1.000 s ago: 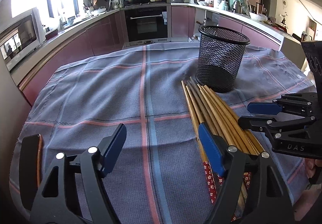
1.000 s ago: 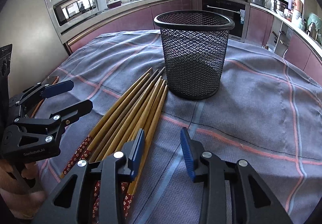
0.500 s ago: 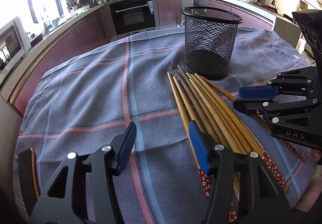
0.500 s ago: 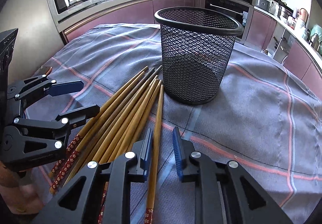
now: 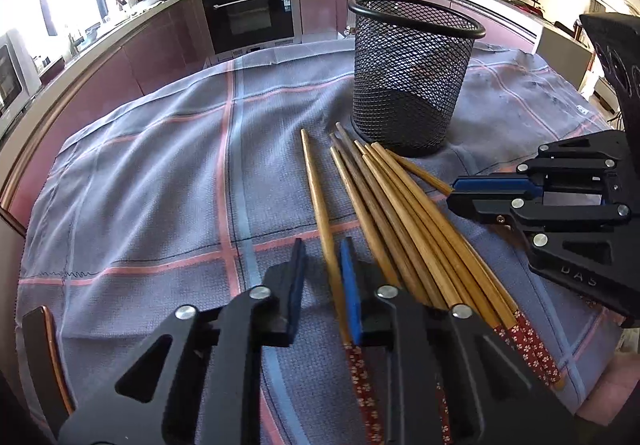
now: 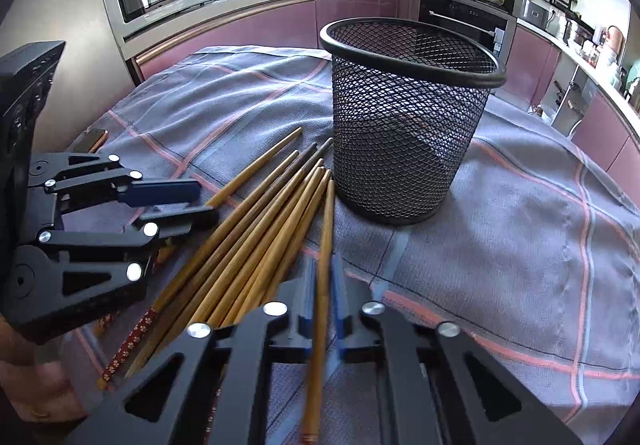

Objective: Organize utensils
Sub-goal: 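Grasp one wooden chopstick with the left gripper while the right gripper grasps another, then lower the left gripper's chopstick into the mesh holder while the right gripper inserts its own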

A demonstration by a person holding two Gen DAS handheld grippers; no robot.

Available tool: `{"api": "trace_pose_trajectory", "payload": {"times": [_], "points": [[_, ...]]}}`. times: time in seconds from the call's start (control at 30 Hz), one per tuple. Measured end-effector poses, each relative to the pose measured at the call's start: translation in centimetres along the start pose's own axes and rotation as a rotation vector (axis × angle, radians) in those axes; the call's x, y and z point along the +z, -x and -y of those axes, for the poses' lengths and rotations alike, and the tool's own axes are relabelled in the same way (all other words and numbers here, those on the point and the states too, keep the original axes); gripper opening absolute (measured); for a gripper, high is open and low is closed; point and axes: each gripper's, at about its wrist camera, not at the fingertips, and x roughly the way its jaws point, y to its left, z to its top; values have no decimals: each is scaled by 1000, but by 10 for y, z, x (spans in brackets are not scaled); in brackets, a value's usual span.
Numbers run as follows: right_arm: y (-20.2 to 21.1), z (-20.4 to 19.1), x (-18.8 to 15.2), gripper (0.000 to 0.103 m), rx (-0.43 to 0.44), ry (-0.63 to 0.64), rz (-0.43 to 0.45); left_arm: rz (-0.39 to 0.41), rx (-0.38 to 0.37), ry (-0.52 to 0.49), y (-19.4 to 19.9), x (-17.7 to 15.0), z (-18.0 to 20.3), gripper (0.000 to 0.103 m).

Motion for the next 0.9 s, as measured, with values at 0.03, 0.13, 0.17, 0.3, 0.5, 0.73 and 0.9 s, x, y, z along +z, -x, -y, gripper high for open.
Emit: {"api": "trace_pose_trajectory", "payload": {"times": [0.03, 0.13, 0.17, 0.3, 0.5, 0.73, 0.9], "points": [[1, 0, 0, 5, 3, -3, 2, -2, -3, 12, 0, 0, -1, 8], [8, 4, -2, 5, 16, -15, 16, -1, -35, 56, 2, 0, -7, 8], [12, 7, -3, 5, 26, -19, 23, 3, -42, 71, 4, -1, -10, 8], [31, 13, -4, 5, 62, -28, 66, 33, -67, 113, 19, -1, -22, 8], [79, 21, 10, 5, 125, -35, 220, 140, -147, 152, 62, 11, -42, 7], [121, 34, 34, 5, 148, -52, 393, 293, -216, 135, 115, 44, -41, 7], [139, 45, 50, 5, 138, -49, 465, 376, -262, 132, 142, 66, -38, 7]]}}
